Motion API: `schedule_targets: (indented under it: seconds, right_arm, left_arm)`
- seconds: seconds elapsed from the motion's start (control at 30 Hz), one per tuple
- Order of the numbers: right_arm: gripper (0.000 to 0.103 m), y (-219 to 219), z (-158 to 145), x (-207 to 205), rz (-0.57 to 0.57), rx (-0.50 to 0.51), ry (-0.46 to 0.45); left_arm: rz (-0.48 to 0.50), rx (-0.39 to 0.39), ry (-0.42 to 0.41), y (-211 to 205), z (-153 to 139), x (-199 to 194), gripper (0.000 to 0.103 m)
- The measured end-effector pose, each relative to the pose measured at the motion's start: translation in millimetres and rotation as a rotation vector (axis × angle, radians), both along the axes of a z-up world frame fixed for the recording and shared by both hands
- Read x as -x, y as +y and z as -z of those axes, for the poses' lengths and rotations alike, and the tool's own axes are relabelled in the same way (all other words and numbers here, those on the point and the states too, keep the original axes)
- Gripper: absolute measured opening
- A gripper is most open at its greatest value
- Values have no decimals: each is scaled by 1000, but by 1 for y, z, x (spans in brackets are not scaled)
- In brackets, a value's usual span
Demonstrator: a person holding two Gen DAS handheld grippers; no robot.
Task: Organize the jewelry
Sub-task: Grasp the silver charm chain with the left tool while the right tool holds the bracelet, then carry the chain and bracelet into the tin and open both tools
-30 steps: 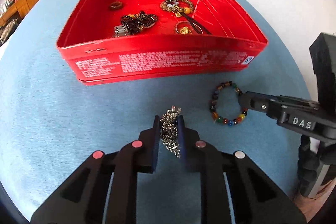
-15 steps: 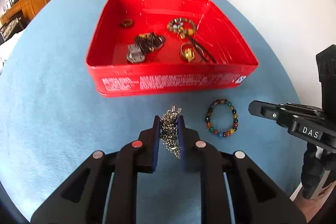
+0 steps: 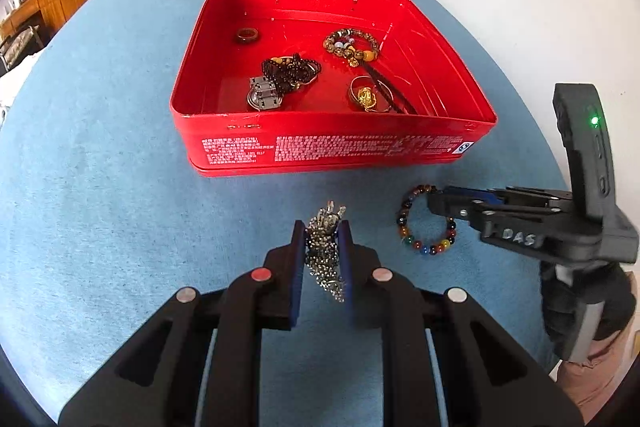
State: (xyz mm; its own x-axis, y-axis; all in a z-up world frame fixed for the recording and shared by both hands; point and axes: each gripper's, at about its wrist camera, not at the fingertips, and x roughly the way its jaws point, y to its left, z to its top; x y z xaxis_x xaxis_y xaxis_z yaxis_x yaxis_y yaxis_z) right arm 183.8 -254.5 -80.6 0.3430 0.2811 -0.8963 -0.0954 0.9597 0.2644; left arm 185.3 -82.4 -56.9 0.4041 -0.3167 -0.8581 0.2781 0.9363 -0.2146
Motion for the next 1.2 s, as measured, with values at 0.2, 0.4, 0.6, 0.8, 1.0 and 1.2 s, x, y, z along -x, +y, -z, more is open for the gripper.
schedule_targets:
  seconds: [0.2,0.4,0.6,0.8,1.0,1.2]
  right_arm:
    - [7,-3,-3,9,11,-25,10]
    - [7,-9,-47,31,-10,-116,-59]
    - [7,0,-90,40,-49,-45,-121]
    - [7,12,-135,38,-77,14,-179]
    - [7,13,-162,16,-78,8,-233]
    - [7,21,-151,-38,-55,18,-237]
  left_arm:
    - [-15,-8,18,1,7,-7,14]
    - [-32,-6,-1,3,0,-10,15]
    - [-31,5,-31,3,-20,-10,15]
    - [-32,27,-87,1,-52,-20,15]
    - [-44,32,-137,-9,-80,-52,15]
    - [-79,7,-94,-18,-65,-104,15]
